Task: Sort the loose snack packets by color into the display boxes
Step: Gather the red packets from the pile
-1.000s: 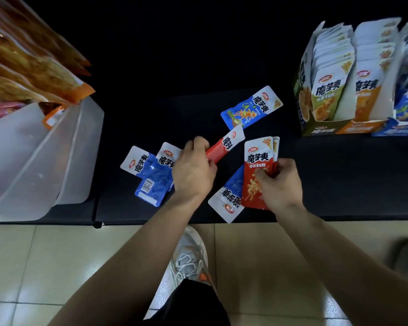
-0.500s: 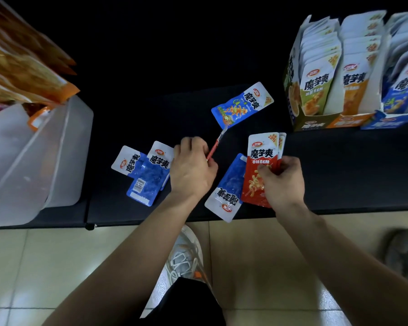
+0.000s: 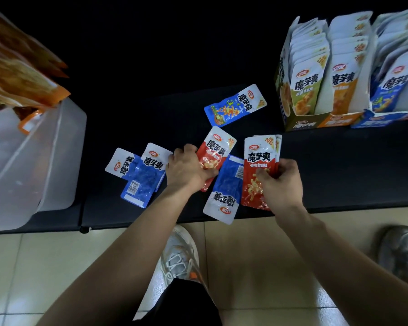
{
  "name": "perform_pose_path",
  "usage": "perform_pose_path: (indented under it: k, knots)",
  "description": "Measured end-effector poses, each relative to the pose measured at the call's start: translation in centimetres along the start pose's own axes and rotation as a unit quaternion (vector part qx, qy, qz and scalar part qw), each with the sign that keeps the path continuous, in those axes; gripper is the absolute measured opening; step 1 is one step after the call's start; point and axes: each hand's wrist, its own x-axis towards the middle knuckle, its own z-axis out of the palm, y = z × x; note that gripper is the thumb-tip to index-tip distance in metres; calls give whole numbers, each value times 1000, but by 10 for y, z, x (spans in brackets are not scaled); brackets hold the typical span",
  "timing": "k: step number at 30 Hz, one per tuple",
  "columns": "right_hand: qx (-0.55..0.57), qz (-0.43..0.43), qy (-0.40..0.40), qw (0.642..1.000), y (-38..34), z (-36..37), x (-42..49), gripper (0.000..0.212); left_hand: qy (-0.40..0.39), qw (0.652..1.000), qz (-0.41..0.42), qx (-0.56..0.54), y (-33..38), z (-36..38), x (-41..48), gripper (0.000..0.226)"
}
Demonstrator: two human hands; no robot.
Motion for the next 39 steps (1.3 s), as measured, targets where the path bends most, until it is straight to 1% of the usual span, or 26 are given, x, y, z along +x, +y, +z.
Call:
perform_pose_path:
  k: [1,2,3,4,5,6,7,8,11,13,15,17,19,21,23,25,28,30,31,32,35,36,37,38,39]
  knots:
    - [4,-2,-4,1000,0,0,0,34,6,1000,8,-19,0,-4,0,60]
    - [6,-2,-8,1000,-1,0,0,34,11,997,18,-70,0,-8,-3,47]
    - [9,0,-12,1000,-2,1,0,34,8,988,23,-151,0,-12,-8,34]
    - [15,4,-19,1000,-3,1,-1,33,-10,969,22,-244,3,-16,-16,25]
    - [26,9,-29,999,-4,2,-1,33,-39,942,16,-334,8,-17,-24,18]
    - [43,16,-38,998,-6,4,-1,32,-68,912,10,-405,13,-16,-32,14]
    - [64,26,-48,996,-9,6,-3,31,-90,892,4,-443,17,-12,-39,12]
    - [87,36,-56,994,-12,9,-5,29,-109,891,5,-441,21,-6,-45,13]
    - [152,59,-60,985,-22,16,-10,26,-148,930,28,-334,29,8,-53,26]
    - [148,44,-64,986,-30,19,-13,23,-152,942,38,-298,33,6,-54,28]
    - [130,26,-83,988,-42,17,-17,22,-157,945,52,-282,41,-6,-55,33]
    - [116,9,-105,988,-58,12,-22,25,-144,953,72,-257,54,-21,-57,40]
    - [101,-9,-116,988,-79,4,-24,27,-103,955,74,-268,70,-38,-56,38]
    - [78,-31,-115,990,-105,-9,-25,26,-93,940,65,-321,89,-61,-61,32]
    - [18,-75,-114,991,-131,-28,-28,23,-129,914,65,-380,110,-82,-67,32]
    - [-32,-117,-117,986,-154,-52,-32,24,-169,880,75,-438,133,-102,-76,21]
    - [-105,-158,-116,975,-183,-96,-35,31,-218,837,96,-493,176,-123,-95,28]
    - [-133,-172,-111,970,-196,-131,-34,33,-244,821,101,-506,208,-129,-107,29]
    - [-138,-177,-107,969,-201,-151,-35,33,-246,823,105,-502,225,-129,-111,29]
    - [-138,-174,-102,970,-203,-170,-33,33,-234,835,111,-485,240,-126,-113,29]
    - [-145,-156,-127,969,-204,-232,-26,35,-184,889,143,-393,284,-106,-109,35]
    - [-188,-143,-132,963,-200,-253,-19,37,-166,910,155,-347,298,-98,-106,38]
    - [-254,-151,-129,947,-193,-275,-12,37,-149,927,165,-302,311,-90,-102,40]
    - [-282,-139,-124,941,-184,-294,-2,33,-132,939,166,-270,323,-80,-96,42]
    - [-305,-143,-102,936,-172,-310,10,28,-118,945,167,-256,335,-72,-91,43]
